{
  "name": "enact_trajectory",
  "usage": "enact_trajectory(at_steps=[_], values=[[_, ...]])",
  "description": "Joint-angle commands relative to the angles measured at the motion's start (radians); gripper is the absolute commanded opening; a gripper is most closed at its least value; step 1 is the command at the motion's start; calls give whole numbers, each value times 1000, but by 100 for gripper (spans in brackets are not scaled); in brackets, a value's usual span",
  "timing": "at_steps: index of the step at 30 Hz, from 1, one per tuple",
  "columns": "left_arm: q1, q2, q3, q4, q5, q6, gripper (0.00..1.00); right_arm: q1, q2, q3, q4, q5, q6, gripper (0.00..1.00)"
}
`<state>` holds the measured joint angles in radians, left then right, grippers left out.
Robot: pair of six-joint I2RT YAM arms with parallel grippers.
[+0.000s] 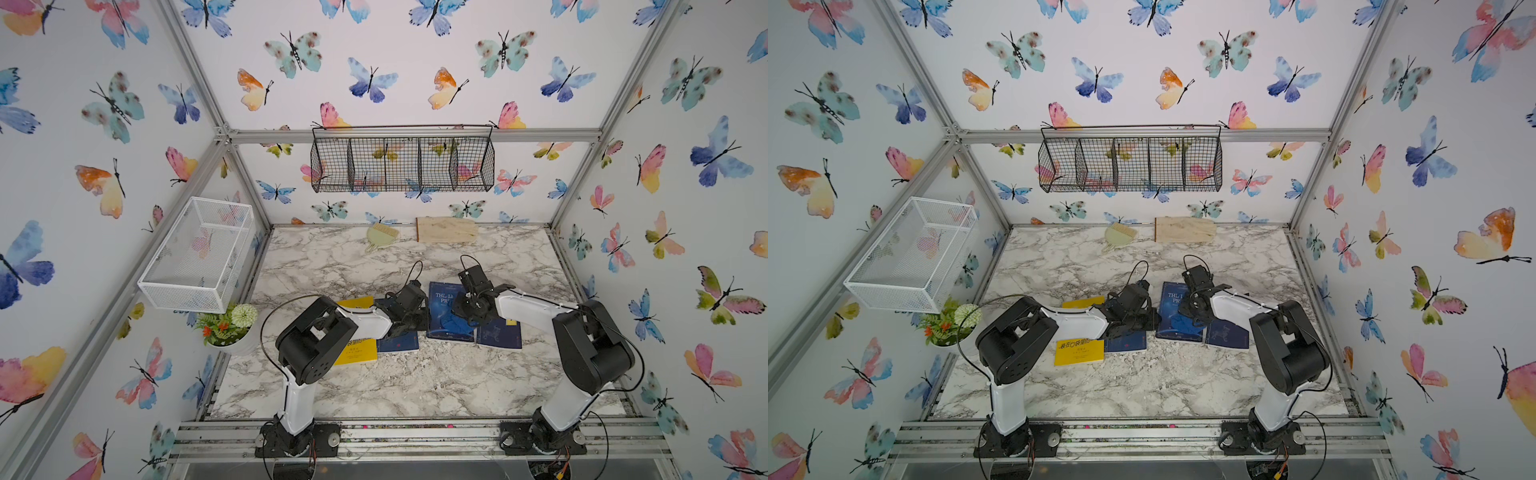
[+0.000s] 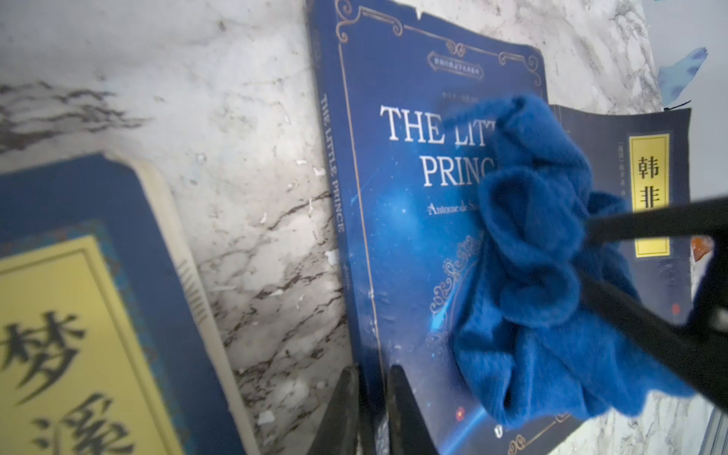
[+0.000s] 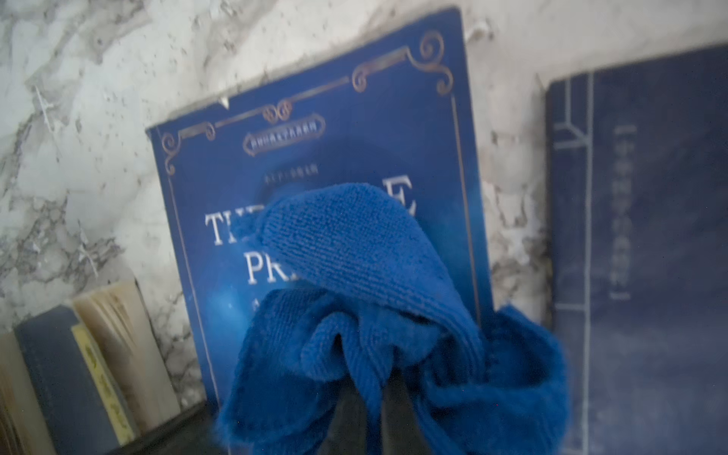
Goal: Wipe the cover of the book
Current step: Wipe the dirt from the cover of the book.
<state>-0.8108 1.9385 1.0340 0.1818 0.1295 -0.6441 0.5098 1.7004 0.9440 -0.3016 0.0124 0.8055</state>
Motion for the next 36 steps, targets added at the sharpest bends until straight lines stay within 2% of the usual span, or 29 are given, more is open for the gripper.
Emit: enact_trajectory(at_steps=[1,5,10,15,18,25,29,32,36], values=[[-2,26,-26,-84,20,3,16,10,67,-81,-159,-38,15,1],[-2,19,-26,-88,7,9,16,9,202,62,-187,-14,-30,1],[0,20,-28,-90,-3,11,16,-6,406,346,-269,28,-66,1],[0,16,-32,-85,2,9,16,-13,506,509,-323,58,-69,1],[0,18,-32,-85,5,9,16,-13,475,453,-302,60,-60,1],[1,29,-24,-86,14,8,16,-20,273,157,-272,165,-54,1],[-1,29,-22,-91,12,10,16,-25,208,58,-254,160,-59,1],[1,28,-22,-91,9,10,16,-29,235,56,-221,130,-72,1],[2,18,-26,-96,4,14,16,-58,365,210,-245,114,-98,1]])
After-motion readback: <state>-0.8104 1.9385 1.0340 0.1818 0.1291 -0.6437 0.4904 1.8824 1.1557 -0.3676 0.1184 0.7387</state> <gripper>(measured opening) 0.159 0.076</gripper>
